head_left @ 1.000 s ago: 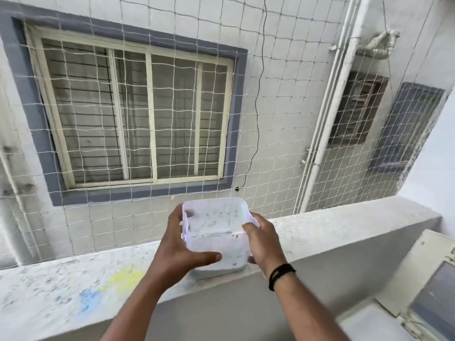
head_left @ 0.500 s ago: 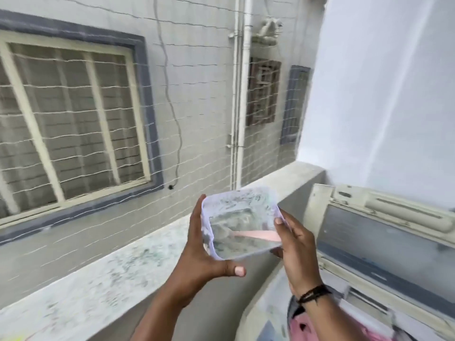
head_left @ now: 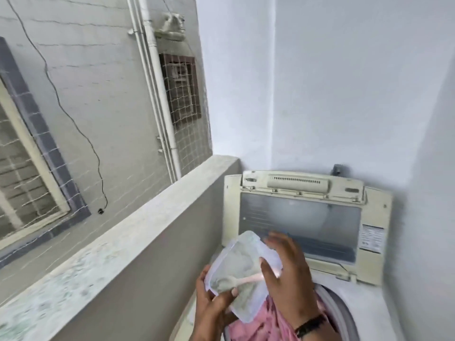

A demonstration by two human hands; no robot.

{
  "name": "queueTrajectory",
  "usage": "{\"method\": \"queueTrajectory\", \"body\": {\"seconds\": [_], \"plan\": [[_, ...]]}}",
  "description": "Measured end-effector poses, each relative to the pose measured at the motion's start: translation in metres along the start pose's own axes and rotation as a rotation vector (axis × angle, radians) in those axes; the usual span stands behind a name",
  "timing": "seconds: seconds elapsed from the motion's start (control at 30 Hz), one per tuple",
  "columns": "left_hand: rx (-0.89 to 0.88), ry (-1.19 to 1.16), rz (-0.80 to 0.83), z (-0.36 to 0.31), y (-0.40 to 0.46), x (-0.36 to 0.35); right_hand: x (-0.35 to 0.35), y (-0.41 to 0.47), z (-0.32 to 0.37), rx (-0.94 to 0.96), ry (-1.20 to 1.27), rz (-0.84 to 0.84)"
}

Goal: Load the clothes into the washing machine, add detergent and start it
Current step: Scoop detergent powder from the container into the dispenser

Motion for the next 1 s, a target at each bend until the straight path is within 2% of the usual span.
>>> {"method": "queueTrajectory", "body": {"seconds": [0.07, 0.2, 0.3, 0.4, 0.47, 0.7, 0.83, 1.0], "plan": [[-0.012, 0.003, 0.009, 0.004, -0.003, -0.013, 0.003, -0.006, -0.006, 0.107, -0.067, 0.044], [0.014, 0.004, 0.082, 0.016, -0.015, -0.026, -0.009, -0.023, -0.006, 0.197, -0.474, 0.512], [0.05, 0.037, 0.089, 0.025, -0.019, -0.024, -0.01, -0.025, -0.009, 0.152, -0.612, 0.663], [0.026, 0.077, 0.1, 0.026, -0.021, -0.022, -0.003, -0.023, -0.016, 0.033, -0.558, 0.656], [0.009, 0.09, 0.091, 0.025, -0.022, -0.021, 0.003, -0.018, -0.015, -0.004, -0.486, 0.587], [0.027, 0.087, 0.075, 0.017, -0.025, -0.02, 0.013, -0.004, -0.013, 0.067, -0.488, 0.492], [0.01, 0.101, 0.068, 0.016, -0.023, -0.016, -0.002, -0.013, -0.017, 0.167, -0.527, 0.544], [0.011, 0.122, 0.039, 0.015, -0.019, -0.007, -0.006, -0.013, -0.016, 0.173, -0.491, 0.552]]}}
Point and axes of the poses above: each hand's wrist, its own y-axis towards the middle knuckle, its own x-axis out of the back of the hand, z = x × y, the point moved 3 cm from there along y, towards the middle knuckle, and after that the axes turned 9 degrees about -y, right-handed, at the moved point
